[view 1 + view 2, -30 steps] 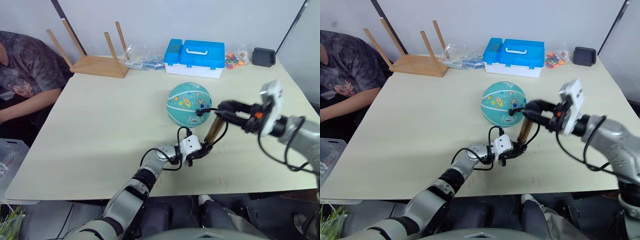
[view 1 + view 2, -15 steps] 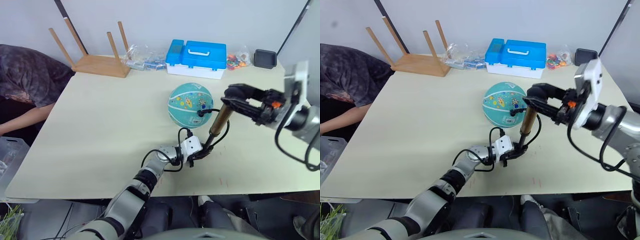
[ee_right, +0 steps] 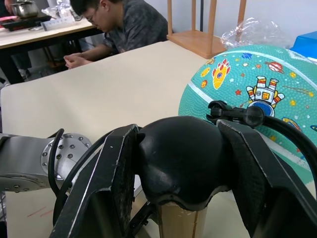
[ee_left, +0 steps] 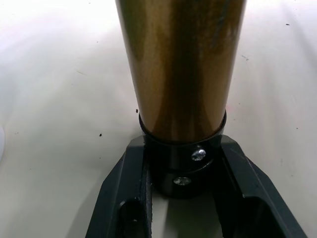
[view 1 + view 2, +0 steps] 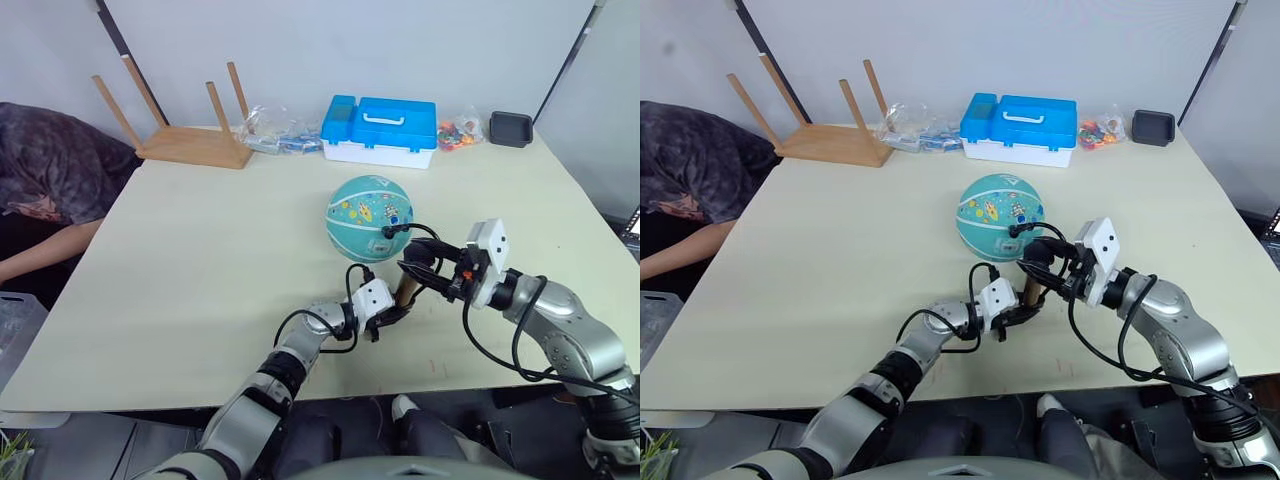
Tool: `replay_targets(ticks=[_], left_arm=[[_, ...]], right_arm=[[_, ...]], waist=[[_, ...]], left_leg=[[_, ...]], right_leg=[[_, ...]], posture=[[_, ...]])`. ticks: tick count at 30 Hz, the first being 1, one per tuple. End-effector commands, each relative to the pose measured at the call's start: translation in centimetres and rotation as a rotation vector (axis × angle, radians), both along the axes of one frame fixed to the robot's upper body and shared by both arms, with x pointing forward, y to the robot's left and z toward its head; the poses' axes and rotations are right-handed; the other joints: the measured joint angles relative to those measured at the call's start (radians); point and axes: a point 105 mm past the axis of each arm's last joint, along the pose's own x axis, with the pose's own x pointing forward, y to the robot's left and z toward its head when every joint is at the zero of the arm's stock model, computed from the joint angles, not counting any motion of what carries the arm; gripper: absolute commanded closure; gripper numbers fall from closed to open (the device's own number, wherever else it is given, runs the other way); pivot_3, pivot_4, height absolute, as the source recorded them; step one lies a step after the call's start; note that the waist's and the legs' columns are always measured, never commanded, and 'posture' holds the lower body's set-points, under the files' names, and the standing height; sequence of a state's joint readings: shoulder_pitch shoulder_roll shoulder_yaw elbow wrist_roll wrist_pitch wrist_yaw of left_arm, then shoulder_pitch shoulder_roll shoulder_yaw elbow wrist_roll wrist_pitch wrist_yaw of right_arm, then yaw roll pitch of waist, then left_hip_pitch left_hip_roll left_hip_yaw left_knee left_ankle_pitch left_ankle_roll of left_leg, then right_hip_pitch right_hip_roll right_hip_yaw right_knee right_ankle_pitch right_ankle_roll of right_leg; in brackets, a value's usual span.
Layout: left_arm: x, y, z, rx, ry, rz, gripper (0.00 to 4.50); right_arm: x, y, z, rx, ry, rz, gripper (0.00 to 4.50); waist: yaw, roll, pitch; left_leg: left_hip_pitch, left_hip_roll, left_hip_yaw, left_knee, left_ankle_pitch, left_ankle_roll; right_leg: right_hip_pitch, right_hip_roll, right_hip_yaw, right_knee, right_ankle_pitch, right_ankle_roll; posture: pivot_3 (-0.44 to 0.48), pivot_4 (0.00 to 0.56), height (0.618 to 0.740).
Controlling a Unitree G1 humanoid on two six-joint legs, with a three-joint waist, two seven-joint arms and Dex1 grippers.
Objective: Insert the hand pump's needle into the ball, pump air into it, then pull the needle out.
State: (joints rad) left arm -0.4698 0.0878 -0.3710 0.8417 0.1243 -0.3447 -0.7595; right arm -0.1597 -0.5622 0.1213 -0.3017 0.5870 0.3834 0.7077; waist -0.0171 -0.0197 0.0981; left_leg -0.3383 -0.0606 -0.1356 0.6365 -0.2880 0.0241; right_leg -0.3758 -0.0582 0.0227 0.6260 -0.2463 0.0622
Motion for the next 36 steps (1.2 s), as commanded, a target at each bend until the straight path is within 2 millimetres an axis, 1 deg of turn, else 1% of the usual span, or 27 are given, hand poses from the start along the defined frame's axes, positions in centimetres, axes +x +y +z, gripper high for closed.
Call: replay_targets(ticks=[1,3,6,8,10,11,13,15,17,19,20,21,22,24,25,26,27,28,30,32,33,34,35,36], left_arm=[[-2.6,1.7,-4.2,0.14,0.133,-0.032,3.42],[-2.5,1.5,-4.1,0.139,0.132,-0.032,3.42],[-2.3,1.2,-4.0,0.14,0.131,-0.035,3.42],[-2.1,1.2,-4.0,0.142,0.133,-0.034,3.42],[-1.9,1.2,-4.0,0.146,0.137,-0.035,3.42],[-1.8,1.2,-4.0,0.148,0.138,-0.035,3.42],[-1.6,1.3,-4.0,0.152,0.14,-0.035,3.42],[-1.4,1.4,-3.9,0.156,0.141,-0.033,3.42],[-1.3,1.4,-3.9,0.156,0.141,-0.031,3.42],[-1.2,1.3,-3.9,0.155,0.142,-0.029,3.42],[-1.2,1.3,-3.9,0.155,0.143,-0.028,3.42],[-1.2,1.3,-3.9,0.154,0.144,-0.028,3.42],[-1.2,1.3,-3.9,0.154,0.144,-0.029,3.42],[-1.2,1.3,-3.9,0.152,0.144,-0.029,3.42],[-1.2,1.3,-3.9,0.152,0.144,-0.029,3.42],[-1.2,1.3,-3.9,0.151,0.143,-0.029,3.42],[-1.2,1.3,-3.8,0.151,0.142,-0.03,3.42],[-1.1,1.3,-3.8,0.151,0.142,-0.03,3.42],[-1.0,1.4,-3.7,0.149,0.138,-0.027,3.42],[-0.9,1.5,-3.7,0.146,0.136,-0.021,3.42],[-0.9,1.6,-3.7,0.144,0.136,-0.017,3.42],[-1.0,1.6,-3.7,0.144,0.135,-0.017,3.42],[-1.0,1.6,-3.7,0.143,0.135,-0.015,3.42],[-1.1,1.6,-3.7,0.142,0.134,-0.015,3.42]], right_arm=[[-0.2,-2.0,-3.3,-0.125,0.148,-0.042,2.45],[0.0,-2.1,-1.3,-0.096,0.103,-0.04,2.45],[-0.1,-2.4,4.7,-0.028,-0.026,-0.018,2.45],[-0.6,-2.5,7.3,-0.002,-0.066,0.001,2.45],[-1.3,-2.7,11.4,0.063,-0.131,0.032,2.45],[-1.7,-2.7,12.8,0.087,-0.151,0.045,2.45],[-2.4,-3.1,15.8,0.121,-0.195,0.061,2.45],[-3.1,-3.5,18.2,0.141,-0.234,0.064,2.45],[-3.5,-3.8,19.7,0.157,-0.247,0.058,2.45],[-3.9,-4.0,20.6,0.157,-0.244,0.062,2.45],[-4.1,-4.0,20.4,0.142,-0.229,0.068,2.45],[-3.9,-3.8,19.5,0.107,-0.205,0.064,2.45],[-3.6,-3.7,18.4,0.075,-0.173,0.055,2.45],[-2.6,-3.4,15.2,0.021,-0.096,0.035,2.45],[-2.3,-3.3,14.1,0.015,-0.072,0.032,2.45],[-2.1,-3.3,13.4,0.03,-0.052,0.028,2.45],[-1.7,-3.4,12.1,0.023,-0.025,0.017,2.45],[-0.9,-3.5,9.9,0.009,0.022,-0.011,2.45],[-0.3,-3.4,6.0,-0.026,0.095,-0.032,2.45],[-0.3,-3.1,3.6,-0.053,0.129,-0.028,2.45],[-0.2,-3.0,1.1,-0.081,0.172,-0.035,2.45],[-0.3,-2.9,-1.5,-0.11,0.224,-0.035,2.45],[-0.7,-2.5,-3.7,-0.121,0.275,-0.023,2.45],[-1.1,-2.3,-5.1,-0.128,0.303,-0.012,2.45]], waist=[[0.001,0.001,0.001],[0.003,0.002,0.002],[0.008,0.007,0.01],[0.014,0.01,0.019],[0.02,0.013,0.029],[0.023,0.013,0.032],[0.028,0.014,0.033],[0.034,0.014,0.034],[0.035,0.012,0.035],[0.035,0.012,0.037],[0.035,0.013,0.038],[0.035,0.013,0.038],[0.035,0.013,0.038],[0.035,0.012,0.037],[0.034,0.01,0.036],[0.034,0.01,0.036],[0.033,0.011,0.035],[0.032,0.008,0.033],[0.028,0.003,0.028],[0.025,0.003,0.027],[0.024,0.002,0.027],[0.022,-0.001,0.025],[0.019,-0.004,0.022],[0.017,-0.005,0.02]], left_leg=[[0.0,0.0,0.0,0.0,0.0,0.0],[-0.002,0.0,0.0,0.0,0.0,0.0],[-0.005,-0.001,0.0,0.001,0.0,0.0],[-0.008,-0.003,-0.001,0.002,0.0,0.0],[-0.009,-0.005,-0.001,0.003,0.0,0.0],[-0.011,-0.005,0.0,0.004,0.0,0.0],[-0.02,-0.006,-0.001,0.008,0.001,0.0],[-0.029,-0.006,-0.003,0.013,0.002,-0.002],[-0.03,-0.006,-0.003,0.014,0.001,-0.001],[-0.031,-0.006,-0.003,0.014,0.0,0.0],[-0.032,-0.007,-0.003,0.015,0.0,0.001],[-0.032,-0.007,-0.003,0.015,0.0,0.001],[-0.032,-0.007,-0.003,0.015,0.001,0.001],[-0.032,-0.007,-0.004,0.015,0.001,0.001],[-0.031,-0.007,-0.004,0.015,0.001,0.001],[-0.03,-0.006,-0.004,0.015,0.001,0.001],[-0.03,-0.006,-0.003,0.015,0.001,0.001],[-0.029,-0.007,-0.003,0.015,0.001,0.001],[-0.023,-0.006,-0.002,0.015,0.001,0.001],[-0.018,-0.006,-0.002,0.015,0.0,0.001],[-0.014,-0.006,-0.002,0.014,0.0,0.001],[-0.011,-0.005,-0.003,0.014,0.0,0.001],[-0.008,-0.004,-0.003,0.012,0.0,0.001],[-0.006,-0.003,-0.003,0.011,0.0,0.0]], right_leg=[[0.0,0.0,0.0,0.0,0.0,0.0],[-0.001,-0.001,0.0,0.0,0.0,0.0],[-0.002,-0.004,-0.001,0.0,0.0,0.0],[-0.004,-0.005,-0.001,0.0,0.002,-0.002],[-0.005,-0.006,-0.002,0.0,0.002,-0.003],[-0.006,-0.007,-0.002,0.0,0.003,-0.003],[-0.013,-0.007,-0.003,0.0,0.004,-0.002],[-0.02,-0.007,-0.004,0.002,0.006,-0.002],[-0.02,-0.012,-0.005,0.002,0.006,-0.002],[-0.02,-0.013,-0.005,0.001,0.006,-0.002],[-0.02,-0.013,-0.005,0.001,0.006,-0.002],[-0.02,-0.013,-0.005,0.001,0.006,-0.002],[-0.021,-0.013,-0.005,0.001,0.006,-0.001],[-0.02,-0.013,-0.006,0.001,0.006,-0.001],[-0.02,-0.013,-0.006,0.001,0.006,-0.001],[-0.018,-0.012,-0.007,0.001,0.006,-0.001],[-0.018,-0.012,-0.006,0.001,0.006,-0.001],[-0.018,-0.012,-0.005,0.001,0.007,0.0],[-0.014,-0.011,-0.005,0.001,0.006,0.001],[-0.008,-0.008,-0.005,0.001,0.004,0.004],[-0.004,-0.007,-0.005,0.001,0.004,0.005],[-0.002,-0.007,-0.005,0.001,0.003,0.005],[-0.001,-0.007,-0.004,0.001,0.003,0.005],[0.001,-0.007,-0.004,0.001,0.002,0.004]], posture=[[0.0,0.15,0.74],[0.0,0.15,0.74],[0.0,0.15,0.74],[0.0,0.15,0.74],[0.0,0.15,0.74],[0.0,0.15,0.74],[0.0,0.15,0.74],[0.0,0.15,0.74],[0.0,0.15,0.74],[0.0,0.15,0.74],[0.0,0.15,0.74],[0.0,0.15,0.74],[0.0,0.15,0.74],[0.0,0.15,0.74],[0.0,0.15,0.74],[0.0,0.15,0.74],[0.0,0.15,0.74],[0.0,0.15,0.74],[0.0,0.15,0.74],[0.0,0.15,0.74],[0.0,0.15,0.74],[0.0,0.15,0.74],[0.0,0.15,0.74],[0.0,0.15,0.74]])
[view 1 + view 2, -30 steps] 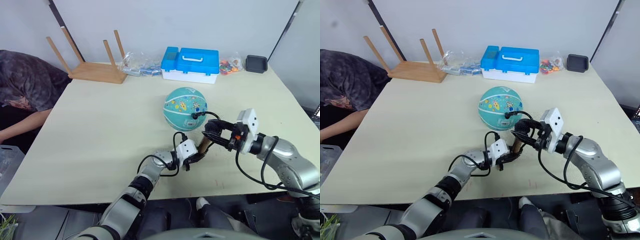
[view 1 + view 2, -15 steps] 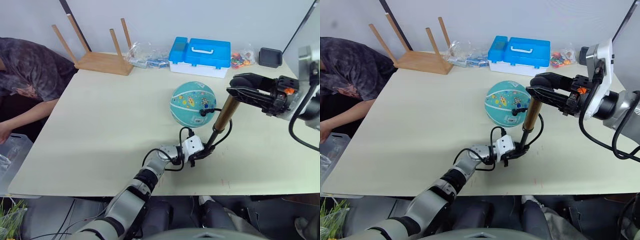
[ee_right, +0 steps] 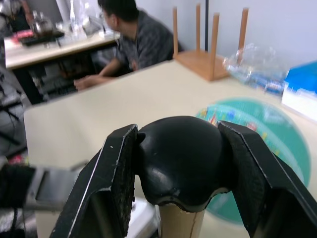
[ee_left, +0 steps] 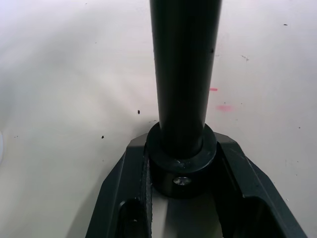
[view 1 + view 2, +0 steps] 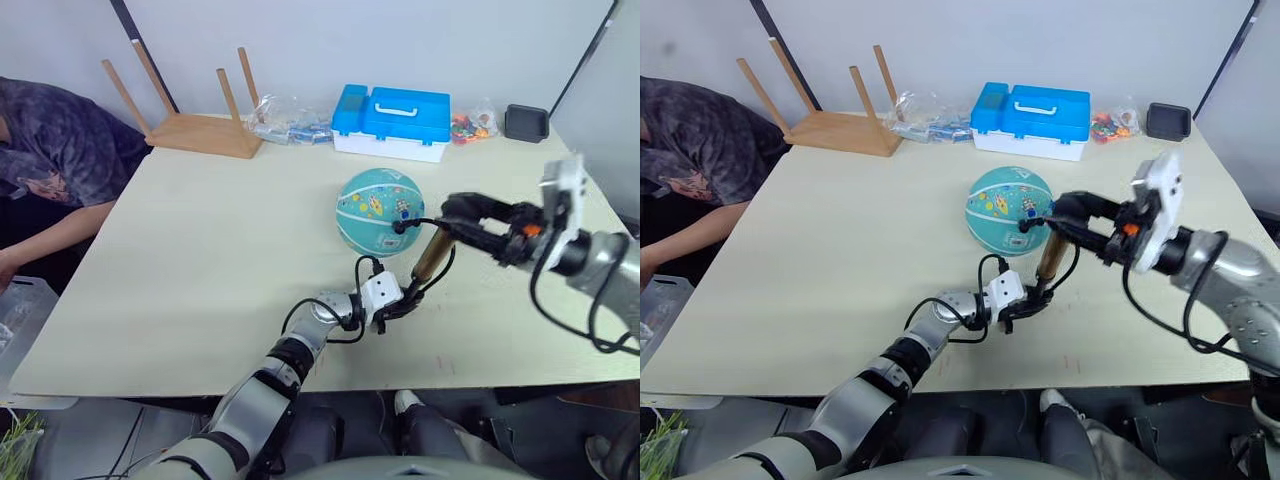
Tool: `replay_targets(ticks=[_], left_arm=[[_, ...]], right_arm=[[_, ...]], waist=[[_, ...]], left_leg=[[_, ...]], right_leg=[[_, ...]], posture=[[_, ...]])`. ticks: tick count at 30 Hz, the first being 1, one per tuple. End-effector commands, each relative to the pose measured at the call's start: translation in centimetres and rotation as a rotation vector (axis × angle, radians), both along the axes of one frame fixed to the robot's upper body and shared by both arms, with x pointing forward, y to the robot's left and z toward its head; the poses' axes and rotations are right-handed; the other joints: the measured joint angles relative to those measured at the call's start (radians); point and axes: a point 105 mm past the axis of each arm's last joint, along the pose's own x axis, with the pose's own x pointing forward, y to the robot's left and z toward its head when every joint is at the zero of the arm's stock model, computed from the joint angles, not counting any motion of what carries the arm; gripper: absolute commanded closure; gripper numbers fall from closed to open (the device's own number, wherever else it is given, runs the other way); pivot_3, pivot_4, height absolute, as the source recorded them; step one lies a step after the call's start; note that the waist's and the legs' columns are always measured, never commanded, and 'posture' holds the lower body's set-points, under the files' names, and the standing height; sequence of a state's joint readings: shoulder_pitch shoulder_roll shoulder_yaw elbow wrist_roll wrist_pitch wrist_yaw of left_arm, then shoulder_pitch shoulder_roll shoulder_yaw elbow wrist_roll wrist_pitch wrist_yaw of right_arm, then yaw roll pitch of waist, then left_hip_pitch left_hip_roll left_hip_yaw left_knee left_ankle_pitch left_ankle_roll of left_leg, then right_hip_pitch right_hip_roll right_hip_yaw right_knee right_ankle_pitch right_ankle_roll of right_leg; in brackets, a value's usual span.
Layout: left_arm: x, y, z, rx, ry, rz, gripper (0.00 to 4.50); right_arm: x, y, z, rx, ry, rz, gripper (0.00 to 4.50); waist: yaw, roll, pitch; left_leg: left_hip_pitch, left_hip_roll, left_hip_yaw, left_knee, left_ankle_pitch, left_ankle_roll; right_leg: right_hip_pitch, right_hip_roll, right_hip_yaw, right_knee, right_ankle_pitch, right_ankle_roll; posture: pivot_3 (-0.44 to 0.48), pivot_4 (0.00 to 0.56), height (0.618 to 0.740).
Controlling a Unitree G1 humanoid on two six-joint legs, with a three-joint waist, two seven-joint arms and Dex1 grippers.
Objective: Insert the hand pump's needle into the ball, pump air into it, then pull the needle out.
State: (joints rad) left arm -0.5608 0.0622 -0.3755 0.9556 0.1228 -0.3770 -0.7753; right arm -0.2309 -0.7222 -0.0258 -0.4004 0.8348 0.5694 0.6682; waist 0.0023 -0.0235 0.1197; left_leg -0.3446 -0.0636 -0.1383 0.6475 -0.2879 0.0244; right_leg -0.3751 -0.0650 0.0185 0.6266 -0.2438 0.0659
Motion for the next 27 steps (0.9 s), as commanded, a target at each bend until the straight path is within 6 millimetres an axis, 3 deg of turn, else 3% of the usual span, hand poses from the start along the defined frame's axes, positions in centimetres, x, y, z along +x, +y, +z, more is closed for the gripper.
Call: replay_targets(ticks=[1,4,6,11,22,27], left_arm=[[-2.0,2.5,-4.3,0.13,0.136,0.026,3.42],[-2.0,2.8,-4.4,0.13,0.136,0.036,3.42],[-1.9,3.2,-4.5,0.133,0.136,0.048,3.42],[-1.9,3.4,-4.6,0.137,0.139,0.057,3.42],[-1.8,2.8,-4.3,0.132,0.14,0.045,3.42],[-1.9,2.9,-4.1,0.12,0.136,0.029,3.42]], right_arm=[[-1.3,0.3,-11.1,-0.152,0.316,0.003,2.45],[-1.6,0.5,-15.0,-0.224,0.368,-0.002,2.45],[-1.1,0.7,-15.3,-0.219,0.362,-0.012,2.45],[-0.3,0.4,-13.9,-0.198,0.314,-0.019,2.45],[0.6,0.7,-9.6,-0.125,0.186,-0.035,2.45],[0.4,1.2,-9.1,-0.14,0.167,-0.027,2.45]], waist=[[-0.01,-0.001,-0.009],[-0.019,0.001,-0.016],[-0.02,0.001,-0.019],[-0.02,-0.003,-0.019],[-0.015,0.0,-0.015],[-0.014,0.004,-0.01]], left_leg=[[0.0,0.001,0.0,0.0,0.0,0.0],[0.001,0.0,0.0,-0.002,0.0,0.0],[0.005,0.001,0.001,-0.003,0.0,0.0],[0.017,0.003,0.0,-0.011,0.0,-0.001],[0.019,0.003,-0.001,-0.012,0.0,-0.001],[0.017,0.003,-0.002,-0.012,0.0,-0.001]], right_leg=[[0.0,0.0,0.0,0.0,0.0,0.0],[0.0,0.003,0.0,0.0,0.0,-0.001],[0.002,0.003,0.002,0.0,0.0,-0.001],[0.013,0.003,0.003,-0.001,-0.003,-0.004],[0.014,0.002,0.001,-0.001,-0.004,-0.005],[0.012,0.001,0.0,-0.002,-0.004,-0.005]], posture=[[0.0,0.15,0.74],[0.0,0.15,0.74],[0.0,0.15,0.74],[0.0,0.15,0.74],[0.0,0.15,0.74],[0.0,0.15,0.74]])
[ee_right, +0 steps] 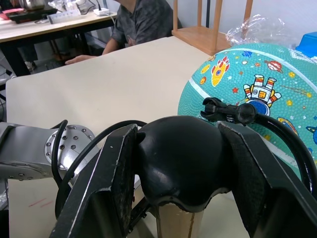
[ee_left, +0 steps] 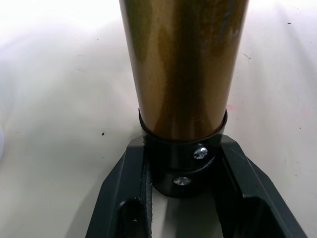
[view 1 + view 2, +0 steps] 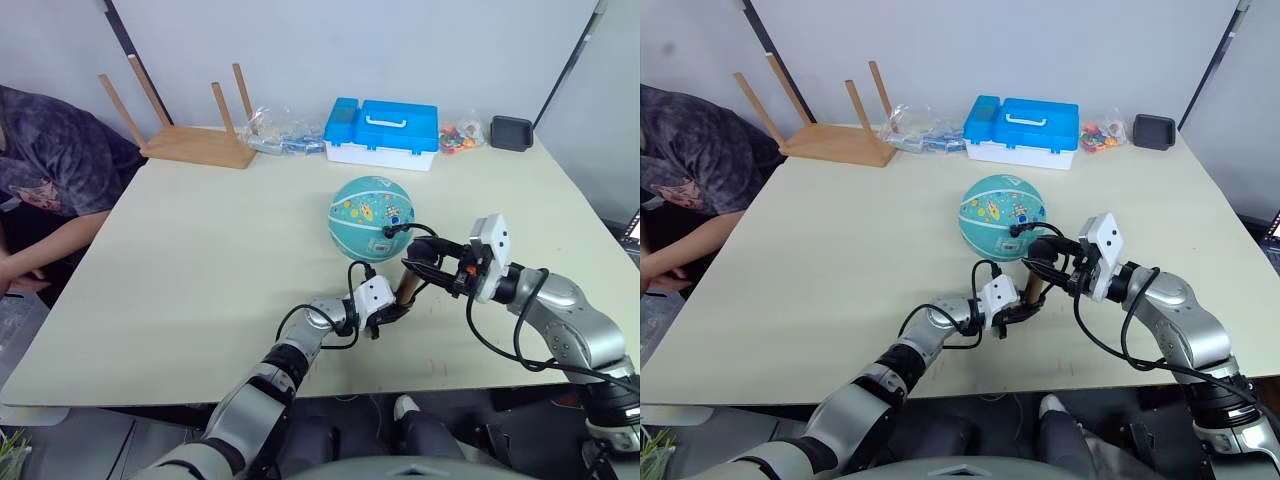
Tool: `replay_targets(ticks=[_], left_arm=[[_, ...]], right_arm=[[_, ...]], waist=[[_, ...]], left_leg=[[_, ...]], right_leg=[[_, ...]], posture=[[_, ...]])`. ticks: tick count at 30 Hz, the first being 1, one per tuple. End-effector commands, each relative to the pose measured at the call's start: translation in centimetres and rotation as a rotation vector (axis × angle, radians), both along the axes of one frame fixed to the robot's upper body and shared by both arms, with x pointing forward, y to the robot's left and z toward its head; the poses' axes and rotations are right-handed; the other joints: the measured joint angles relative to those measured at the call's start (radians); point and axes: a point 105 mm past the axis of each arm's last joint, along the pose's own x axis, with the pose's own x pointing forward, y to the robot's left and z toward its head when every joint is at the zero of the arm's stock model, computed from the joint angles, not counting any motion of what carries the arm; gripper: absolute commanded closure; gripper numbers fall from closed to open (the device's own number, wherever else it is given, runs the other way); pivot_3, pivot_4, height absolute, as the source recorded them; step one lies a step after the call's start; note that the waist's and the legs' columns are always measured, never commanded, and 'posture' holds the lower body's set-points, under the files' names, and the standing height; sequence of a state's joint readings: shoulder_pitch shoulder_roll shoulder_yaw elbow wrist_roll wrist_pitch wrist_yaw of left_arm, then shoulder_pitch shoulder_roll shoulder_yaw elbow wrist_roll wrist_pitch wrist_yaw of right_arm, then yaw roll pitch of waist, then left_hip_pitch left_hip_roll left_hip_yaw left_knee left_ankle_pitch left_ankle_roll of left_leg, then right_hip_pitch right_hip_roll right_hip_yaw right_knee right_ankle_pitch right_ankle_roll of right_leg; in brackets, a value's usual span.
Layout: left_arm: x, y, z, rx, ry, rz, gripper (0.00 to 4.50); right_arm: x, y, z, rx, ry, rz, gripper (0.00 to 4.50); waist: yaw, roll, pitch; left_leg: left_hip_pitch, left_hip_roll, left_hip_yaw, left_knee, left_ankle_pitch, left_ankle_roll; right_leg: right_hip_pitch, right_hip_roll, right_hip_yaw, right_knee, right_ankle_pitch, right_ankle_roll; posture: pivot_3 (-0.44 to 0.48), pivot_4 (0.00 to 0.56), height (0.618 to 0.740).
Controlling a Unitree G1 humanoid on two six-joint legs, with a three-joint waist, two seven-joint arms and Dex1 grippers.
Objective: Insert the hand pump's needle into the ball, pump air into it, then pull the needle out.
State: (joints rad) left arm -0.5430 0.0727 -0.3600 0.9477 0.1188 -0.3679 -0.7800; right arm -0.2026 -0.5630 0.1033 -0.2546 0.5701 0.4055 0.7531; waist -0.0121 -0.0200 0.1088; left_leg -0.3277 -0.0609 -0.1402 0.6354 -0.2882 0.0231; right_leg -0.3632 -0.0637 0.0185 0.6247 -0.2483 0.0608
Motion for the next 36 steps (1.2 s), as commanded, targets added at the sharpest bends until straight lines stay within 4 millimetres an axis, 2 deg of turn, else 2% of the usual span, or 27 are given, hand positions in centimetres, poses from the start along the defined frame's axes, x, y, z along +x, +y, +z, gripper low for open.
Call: replay_targets(ticks=[1,9,14,19,25,36], left_arm=[[-1.8,2.2,-3.6,0.118,0.115,0.004,3.42],[-1.0,1.9,-1.8,0.06,0.084,0.007,3.42],[-1.1,1.5,-0.8,0.051,0.095,-0.033,3.42],[-0.4,1.1,0.8,0.006,0.106,-0.029,3.42],[-0.7,0.6,2.4,0.004,0.102,-0.062,3.42],[-0.8,0.0,3.1,0.029,0.093,-0.031,3.42]], right_arm=[[-0.5,-0.7,-4.2,-0.109,0.165,-0.044,2.45],[-0.9,-0.3,-4.4,-0.144,0.172,-0.032,2.45],[-0.9,0.0,-4.6,-0.161,0.186,-0.027,2.45],[-0.9,0.3,-4.6,-0.167,0.198,-0.022,2.45],[-0.7,0.5,-4.6,-0.174,0.209,-0.016,2.45],[-2.0,0.3,-4.8,-0.189,0.231,0.0,2.45]], waist=[[0.0,0.001,0.002],[-0.002,0.001,0.011],[-0.003,0.001,0.011],[-0.003,0.001,0.012],[-0.006,0.003,0.017],[-0.003,0.004,0.019]], left_leg=[[-0.001,0.0,0.0,0.0,0.0,0.0],[-0.004,0.0,0.0,0.0,0.0,0.0],[-0.016,0.0,0.0,0.0,0.001,-0.002],[-0.017,0.0,0.0,0.0,0.001,-0.002],[-0.018,0.0,0.0,0.0,0.001,-0.002],[-0.019,0.0,0.0,-0.002,-0.001,-0.004]], right_leg=[[-0.001,0.0,0.0,0.0,0.0,0.0],[-0.005,0.0,0.0,0.0,0.0,0.0],[-0.016,0.001,0.0,0.0,0.0,0.0],[-0.017,0.001,0.0,0.0,0.0,-0.001],[-0.018,0.001,0.0,0.0,0.0,-0.001],[-0.02,0.001,0.001,0.0,0.0,-0.006]], posture=[[0.0,0.15,0.74],[0.0,0.15,0.74],[0.0,0.15,0.74],[0.0,0.15,0.74],[0.0,0.15,0.74],[0.0,0.15,0.74]])
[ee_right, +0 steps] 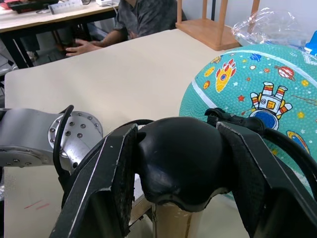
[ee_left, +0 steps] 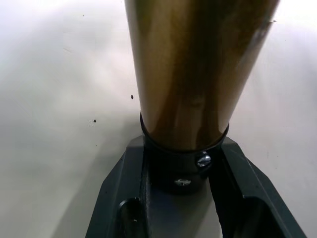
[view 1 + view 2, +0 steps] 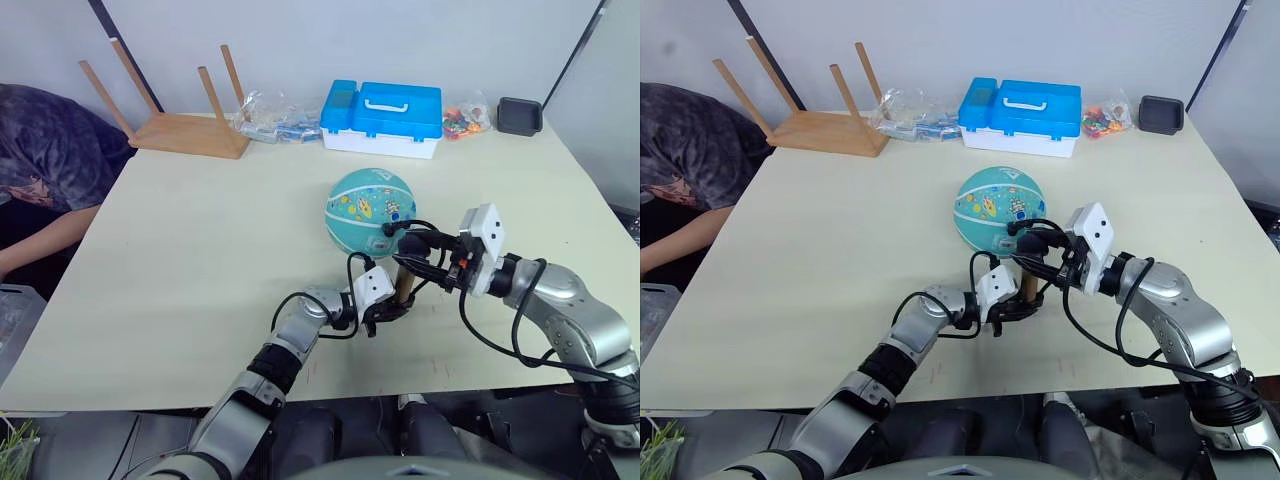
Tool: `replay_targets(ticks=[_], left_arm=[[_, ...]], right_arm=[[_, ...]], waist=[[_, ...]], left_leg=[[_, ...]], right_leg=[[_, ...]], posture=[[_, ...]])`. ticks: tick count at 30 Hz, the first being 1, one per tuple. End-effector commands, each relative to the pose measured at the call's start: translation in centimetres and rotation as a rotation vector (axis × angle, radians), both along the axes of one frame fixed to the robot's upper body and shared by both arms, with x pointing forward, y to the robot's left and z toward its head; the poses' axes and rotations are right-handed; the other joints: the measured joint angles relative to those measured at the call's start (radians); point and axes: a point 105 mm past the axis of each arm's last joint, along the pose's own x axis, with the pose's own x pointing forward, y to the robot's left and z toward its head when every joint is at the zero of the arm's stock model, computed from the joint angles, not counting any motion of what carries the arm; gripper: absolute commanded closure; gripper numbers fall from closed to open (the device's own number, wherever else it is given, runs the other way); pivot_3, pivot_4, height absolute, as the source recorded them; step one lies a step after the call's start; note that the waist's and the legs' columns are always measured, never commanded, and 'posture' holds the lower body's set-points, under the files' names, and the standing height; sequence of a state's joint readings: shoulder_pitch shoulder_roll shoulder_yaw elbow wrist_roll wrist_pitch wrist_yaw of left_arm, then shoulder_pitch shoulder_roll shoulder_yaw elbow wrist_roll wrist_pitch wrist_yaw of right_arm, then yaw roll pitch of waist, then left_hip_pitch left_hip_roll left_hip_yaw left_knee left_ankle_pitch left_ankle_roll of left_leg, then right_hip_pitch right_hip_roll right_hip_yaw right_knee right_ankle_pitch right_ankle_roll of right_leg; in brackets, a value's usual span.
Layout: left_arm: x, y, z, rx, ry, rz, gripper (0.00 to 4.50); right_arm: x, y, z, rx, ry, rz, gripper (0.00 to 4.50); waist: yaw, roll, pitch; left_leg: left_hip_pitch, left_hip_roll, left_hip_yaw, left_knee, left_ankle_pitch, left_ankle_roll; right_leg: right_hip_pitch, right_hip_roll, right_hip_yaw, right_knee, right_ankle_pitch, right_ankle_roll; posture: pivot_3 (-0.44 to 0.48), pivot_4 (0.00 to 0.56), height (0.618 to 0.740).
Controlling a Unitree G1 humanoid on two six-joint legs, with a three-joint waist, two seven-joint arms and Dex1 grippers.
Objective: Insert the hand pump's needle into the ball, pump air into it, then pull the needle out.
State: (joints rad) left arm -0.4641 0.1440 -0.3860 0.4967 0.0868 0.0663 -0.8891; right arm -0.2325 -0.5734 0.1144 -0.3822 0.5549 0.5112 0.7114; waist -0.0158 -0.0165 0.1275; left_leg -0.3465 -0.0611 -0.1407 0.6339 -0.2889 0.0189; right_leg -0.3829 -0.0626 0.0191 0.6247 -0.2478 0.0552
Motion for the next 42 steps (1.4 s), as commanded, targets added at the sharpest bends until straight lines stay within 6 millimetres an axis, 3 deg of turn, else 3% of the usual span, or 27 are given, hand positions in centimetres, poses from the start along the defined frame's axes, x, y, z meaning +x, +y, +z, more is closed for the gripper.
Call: replay_targets(ticks=[1,7,8,14,22,26,29,33,36,42], left_arm=[[-0.2,-0.3,0.4,-0.024,0.001,0.0,2.92],[-1.3,0.6,1.7,-0.096,-0.002,-0.044,0.55],[-1.4,0.9,1.8,-0.097,0.0,-0.045,0.45],[-1.6,3.3,4.1,-0.148,0.013,-0.044,0.45],[-3.7,6.9,9.3,-0.282,0.071,-0.031,0.45],[-4.5,7.8,10.0,-0.285,0.082,-0.02,0.45],[-5.1,8.8,10.6,-0.307,0.097,-0.009,0.45],[-5.7,9.8,11.2,-0.315,0.085,-0.004,0.45],[-6.3,10.9,11.8,-0.318,0.074,0.009,0.45],[-6.9,11.9,12.1,-0.315,0.057,0.027,0.45]], right_arm=[[-1.4,-1.1,-6.5,-0.138,0.267,-0.039,2.45],[-1.6,-1.3,-6.4,-0.14,0.264,-0.048,2.45],[-1.6,-1.4,-6.5,-0.141,0.264,-0.051,2.45],[-0.9,-1.9,-5.0,-0.126,0.205,-0.055,2.45],[-0.8,-3.6,1.1,-0.219,0.017,-0.013,2.45],[-0.9,-4.0,4.0,-0.248,-0.031,0.015,2.45],[-1.3,-3.7,6.3,-0.277,-0.076,0.062,2.45],[-1.7,-3.5,7.9,-0.352,-0.111,0.116,2.45],[-2.3,-3.6,8.9,-0.448,-0.139,0.167,2.45],[-3.2,-3.8,8.1,-0.693,-0.173,0.266,2.45]], waist=[[0.001,0.0,0.0],[0.004,0.002,0.002],[0.005,0.003,0.003],[0.01,0.004,0.004],[0.014,0.012,0.017],[0.022,0.013,0.021],[0.024,0.015,0.033],[0.028,0.015,0.034],[0.028,0.017,0.038],[0.029,0.017,0.039]], left_leg=[[0.0,0.0,0.0,0.0,0.0,0.0],[0.0,-0.001,0.0,0.0,0.0,0.0],[0.0,-0.001,0.0,0.0,0.0,0.0],[0.0,-0.001,-0.001,0.002,0.0,0.0],[-0.005,-0.002,-0.003,0.002,0.0,0.0],[-0.019,-0.003,-0.004,0.009,0.003,-0.005],[-0.021,-0.004,-0.003,0.011,0.003,-0.005],[-0.039,-0.004,-0.003,0.017,0.004,-0.006],[-0.041,-0.005,-0.003,0.017,0.004,-0.006],[-0.041,-0.005,-0.002,0.017,0.004,-0.005]], right_leg=[[0.0,0.0,0.0,0.0,0.0,0.0],[0.0,-0.001,-0.001,0.0,-0.001,0.002],[0.0,-0.002,-0.001,0.0,-0.001,0.002],[0.002,-0.002,-0.002,0.0,-0.002,0.003],[-0.002,-0.003,-0.003,0.0,0.0,0.0],[-0.013,-0.003,-0.005,0.002,0.002,-0.001],[-0.014,-0.004,-0.004,0.002,0.002,-0.001],[-0.033,-0.004,-0.004,0.009,0.002,-0.001],[-0.035,-0.006,-0.004,0.008,0.002,-0.001],[-0.034,-0.007,-0.004,0.007,0.003,-0.001]], posture=[[0.0,0.15,0.74],[0.0,0.15,0.74],[0.0,0.15,0.74],[0.0,0.15,0.74],[0.0,0.15,0.74],[0.0,0.15,0.74],[0.0,0.15,0.74],[0.0,0.15,0.74],[0.0,0.15,0.74],[0.0,0.15,0.74]])
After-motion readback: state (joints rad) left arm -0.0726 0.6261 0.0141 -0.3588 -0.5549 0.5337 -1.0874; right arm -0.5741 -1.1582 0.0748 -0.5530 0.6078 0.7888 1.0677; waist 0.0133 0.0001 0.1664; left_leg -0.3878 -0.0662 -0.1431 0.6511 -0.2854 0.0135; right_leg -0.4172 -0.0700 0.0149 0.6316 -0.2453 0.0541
